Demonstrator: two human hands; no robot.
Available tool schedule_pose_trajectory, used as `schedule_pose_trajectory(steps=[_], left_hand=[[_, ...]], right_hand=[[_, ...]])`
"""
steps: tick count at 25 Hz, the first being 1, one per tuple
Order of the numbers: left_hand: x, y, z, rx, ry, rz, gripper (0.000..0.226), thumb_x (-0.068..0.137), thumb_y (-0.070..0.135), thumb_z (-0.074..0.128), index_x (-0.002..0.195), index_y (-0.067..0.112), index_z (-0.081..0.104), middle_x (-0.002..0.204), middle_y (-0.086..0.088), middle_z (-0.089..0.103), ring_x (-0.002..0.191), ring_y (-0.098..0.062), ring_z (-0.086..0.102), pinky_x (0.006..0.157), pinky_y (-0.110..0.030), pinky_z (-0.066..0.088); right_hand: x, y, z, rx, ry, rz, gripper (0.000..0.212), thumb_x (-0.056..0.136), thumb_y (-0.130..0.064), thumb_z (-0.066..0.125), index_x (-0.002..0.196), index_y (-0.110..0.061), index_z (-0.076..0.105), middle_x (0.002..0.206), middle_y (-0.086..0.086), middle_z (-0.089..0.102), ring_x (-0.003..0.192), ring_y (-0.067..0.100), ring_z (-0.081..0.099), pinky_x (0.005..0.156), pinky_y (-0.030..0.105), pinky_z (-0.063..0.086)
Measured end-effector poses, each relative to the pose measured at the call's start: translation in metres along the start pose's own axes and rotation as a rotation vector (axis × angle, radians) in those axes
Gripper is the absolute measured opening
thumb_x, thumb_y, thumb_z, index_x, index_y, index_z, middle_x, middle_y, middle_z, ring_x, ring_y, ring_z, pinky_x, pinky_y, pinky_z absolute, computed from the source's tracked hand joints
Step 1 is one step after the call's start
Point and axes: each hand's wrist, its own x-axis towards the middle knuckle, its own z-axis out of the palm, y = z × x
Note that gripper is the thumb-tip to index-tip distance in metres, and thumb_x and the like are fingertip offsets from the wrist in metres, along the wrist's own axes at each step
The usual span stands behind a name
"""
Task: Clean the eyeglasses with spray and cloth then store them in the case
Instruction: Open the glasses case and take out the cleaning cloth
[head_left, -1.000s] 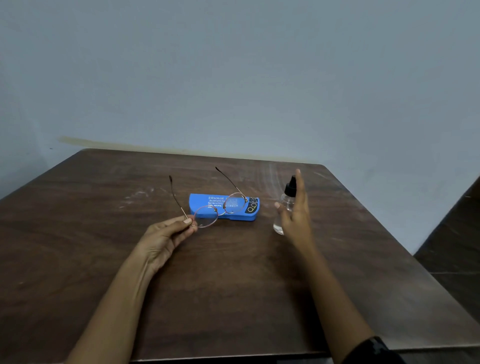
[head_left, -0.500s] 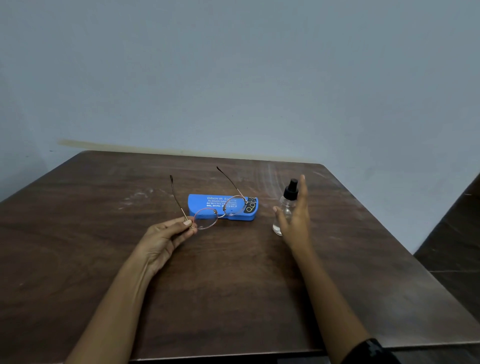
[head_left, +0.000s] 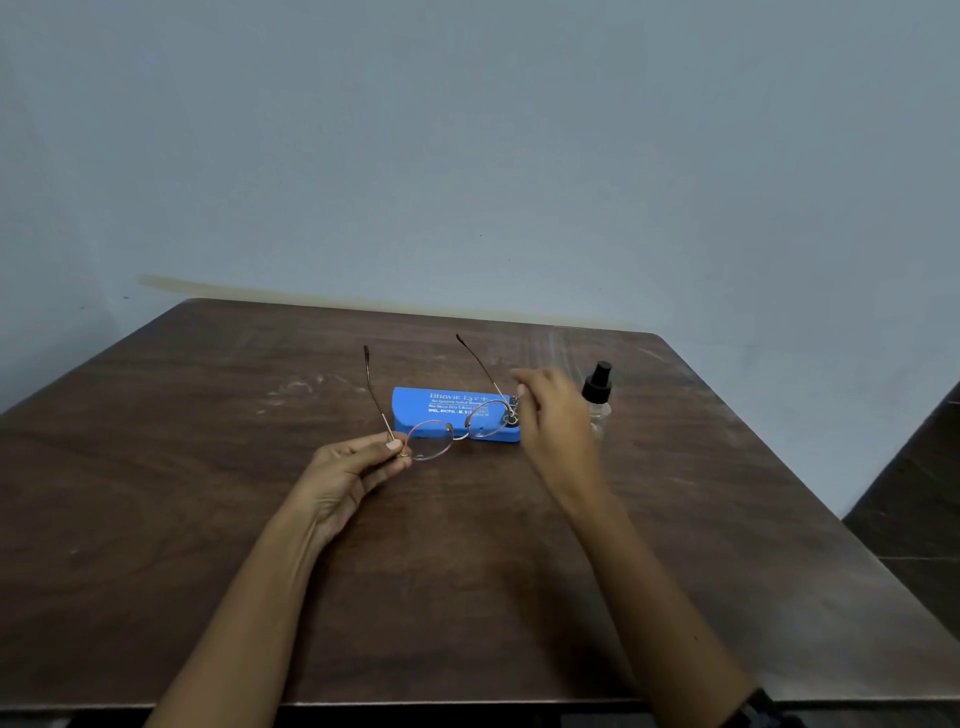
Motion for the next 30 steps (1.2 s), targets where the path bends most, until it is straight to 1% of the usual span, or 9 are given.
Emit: schedule_pose_trajectory(steps=[3, 7, 10, 13, 17, 21, 26, 28, 30], left_hand=[[-0.004, 0.000, -0.001, 0.006, 0.006, 0.012, 0.029, 0.083, -0.008, 0.052, 0.066, 0.004, 0.071, 0.057, -0.006, 0.071, 0.055, -0.010, 0.068, 0.053, -0.013, 0.053], [-0.005, -0.001, -0.003, 0.044, 0.004, 0.035, 0.017, 0.083, -0.007, 0.052, 0.077, 0.000, 0.066, 0.057, -0.004, 0.071, 0.055, -0.009, 0.068, 0.055, -0.012, 0.053], [-0.004, -0.001, -0.005, 0.079, -0.002, 0.050, 0.014, 0.083, -0.006, 0.054, 0.082, -0.001, 0.066, 0.058, -0.002, 0.071, 0.057, -0.008, 0.068, 0.055, -0.012, 0.053], [-0.003, -0.002, -0.007, 0.099, 0.004, 0.061, 0.011, 0.082, -0.004, 0.056, 0.084, 0.000, 0.067, 0.059, -0.002, 0.072, 0.057, -0.009, 0.068, 0.056, -0.012, 0.053], [-0.005, -0.004, -0.007, 0.137, 0.017, 0.125, 0.014, 0.081, -0.002, 0.059, 0.091, 0.003, 0.067, 0.059, 0.000, 0.071, 0.057, -0.008, 0.067, 0.058, -0.012, 0.054], [-0.009, -0.005, -0.006, 0.228, 0.046, 0.225, 0.022, 0.081, -0.002, 0.060, 0.102, 0.002, 0.064, 0.058, 0.004, 0.070, 0.054, -0.003, 0.064, 0.054, -0.011, 0.052], [-0.011, -0.008, -0.005, 0.369, 0.115, 0.316, 0.023, 0.079, 0.000, 0.063, 0.102, -0.003, 0.065, 0.080, -0.003, 0.069, 0.053, 0.004, 0.058, 0.050, -0.009, 0.046], [-0.010, -0.010, -0.005, 0.396, 0.131, 0.338, 0.022, 0.078, 0.000, 0.065, 0.099, -0.003, 0.067, 0.074, 0.006, 0.070, 0.050, 0.005, 0.055, 0.051, -0.008, 0.045], [-0.010, -0.011, -0.006, 0.415, 0.136, 0.369, 0.022, 0.077, -0.001, 0.065, 0.098, -0.003, 0.067, 0.078, 0.000, 0.071, 0.053, 0.006, 0.056, 0.056, -0.007, 0.047]], right_hand=[[0.014, -0.002, 0.010, -0.162, -0.250, 0.231, 0.027, 0.093, -0.005, 0.038, 0.102, 0.006, 0.062, 0.104, 0.024, 0.064, 0.098, 0.036, 0.057, 0.071, 0.030, 0.034], [0.028, 0.002, 0.011, -0.218, -0.406, 0.426, 0.027, 0.093, -0.011, 0.043, 0.102, 0.004, 0.064, 0.105, 0.024, 0.065, 0.098, 0.036, 0.058, 0.067, 0.030, 0.038], [0.027, 0.008, 0.012, -0.059, -0.372, 0.491, 0.021, 0.088, -0.006, 0.054, 0.101, 0.001, 0.067, 0.102, 0.022, 0.069, 0.093, 0.031, 0.063, 0.074, 0.030, 0.046], [0.022, 0.014, 0.012, 0.067, -0.337, 0.542, 0.020, 0.085, -0.003, 0.058, 0.103, 0.001, 0.067, 0.097, 0.019, 0.069, 0.067, 0.017, 0.058, 0.059, 0.023, 0.043], [0.012, 0.021, 0.010, 0.179, -0.310, 0.539, 0.015, 0.084, -0.001, 0.058, 0.097, 0.003, 0.066, 0.063, 0.001, 0.057, 0.037, -0.007, 0.049, 0.045, 0.007, 0.035], [-0.008, 0.022, 0.009, 0.289, -0.253, 0.503, 0.011, 0.083, 0.003, 0.058, 0.092, 0.003, 0.064, 0.061, -0.008, 0.050, 0.048, 0.000, 0.049, 0.048, 0.006, 0.037], [-0.034, 0.027, 0.012, 0.409, -0.150, 0.437, 0.017, 0.083, 0.001, 0.059, 0.079, -0.015, 0.057, 0.061, 0.000, 0.052, 0.055, 0.013, 0.045, 0.058, 0.029, 0.040], [-0.043, 0.028, 0.014, 0.443, -0.118, 0.409, 0.021, 0.083, -0.001, 0.059, 0.077, -0.021, 0.056, 0.063, 0.000, 0.053, 0.058, 0.014, 0.047, 0.058, 0.033, 0.042], [-0.048, 0.029, 0.016, 0.534, -0.078, 0.397, 0.027, 0.083, 0.002, 0.058, 0.076, -0.025, 0.057, 0.063, 0.000, 0.052, 0.058, 0.013, 0.046, 0.057, 0.032, 0.043]])
